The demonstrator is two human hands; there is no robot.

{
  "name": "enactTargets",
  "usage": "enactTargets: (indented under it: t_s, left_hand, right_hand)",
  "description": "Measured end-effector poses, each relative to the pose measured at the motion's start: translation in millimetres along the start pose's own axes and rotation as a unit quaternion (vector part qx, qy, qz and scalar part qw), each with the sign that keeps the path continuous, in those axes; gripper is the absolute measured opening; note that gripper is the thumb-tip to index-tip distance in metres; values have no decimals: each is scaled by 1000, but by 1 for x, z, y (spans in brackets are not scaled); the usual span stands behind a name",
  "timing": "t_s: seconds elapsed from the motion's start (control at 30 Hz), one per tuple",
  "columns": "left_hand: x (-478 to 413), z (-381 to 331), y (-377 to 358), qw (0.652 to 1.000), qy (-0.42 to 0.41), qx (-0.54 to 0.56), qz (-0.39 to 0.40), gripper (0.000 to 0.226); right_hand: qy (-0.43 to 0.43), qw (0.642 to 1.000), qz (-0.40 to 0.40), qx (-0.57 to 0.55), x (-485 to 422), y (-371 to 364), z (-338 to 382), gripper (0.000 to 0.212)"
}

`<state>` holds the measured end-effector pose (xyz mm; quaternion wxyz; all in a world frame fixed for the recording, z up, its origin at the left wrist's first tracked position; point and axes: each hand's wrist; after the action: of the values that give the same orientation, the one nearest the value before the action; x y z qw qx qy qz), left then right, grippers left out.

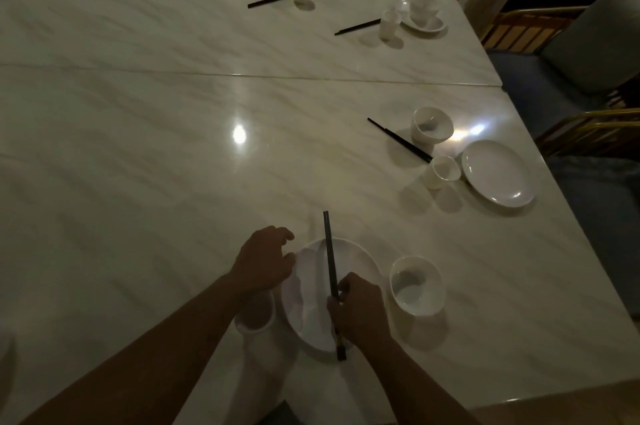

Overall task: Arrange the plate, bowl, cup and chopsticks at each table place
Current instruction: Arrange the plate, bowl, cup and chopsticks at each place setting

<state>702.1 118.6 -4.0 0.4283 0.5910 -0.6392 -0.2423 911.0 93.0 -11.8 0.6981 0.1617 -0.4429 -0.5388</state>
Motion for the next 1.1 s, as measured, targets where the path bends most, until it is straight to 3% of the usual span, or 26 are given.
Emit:
enactTargets:
  t_s: [0.33,0.7,0.97,1.1]
  left_hand:
    - [-4,-4,-2,1000,-3,-11,-4,46]
    - [-27,-43,-14,998,-27,0,-50,48]
    - [-45,-108,-37,993,-2,-28,-111,38]
    - [-60,-160,-63,988,12,-47,-150,38]
  right_hand:
    - [30,999,-10,14,2,7,1,31]
    - [139,990,-27,21,-17,87,-7,18]
    - [139,988,-70,7,-60,178,-77,13]
    - [154,987,-47,27,-95,225,-145,12]
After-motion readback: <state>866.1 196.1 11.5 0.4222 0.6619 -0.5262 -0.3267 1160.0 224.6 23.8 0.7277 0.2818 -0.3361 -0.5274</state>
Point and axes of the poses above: each hand's wrist, its own x-axis away from the middle knuckle, its own y-axis out of the back of the hand, z = x × y, and after that the axes turned 7 degrees about -x, right-handed
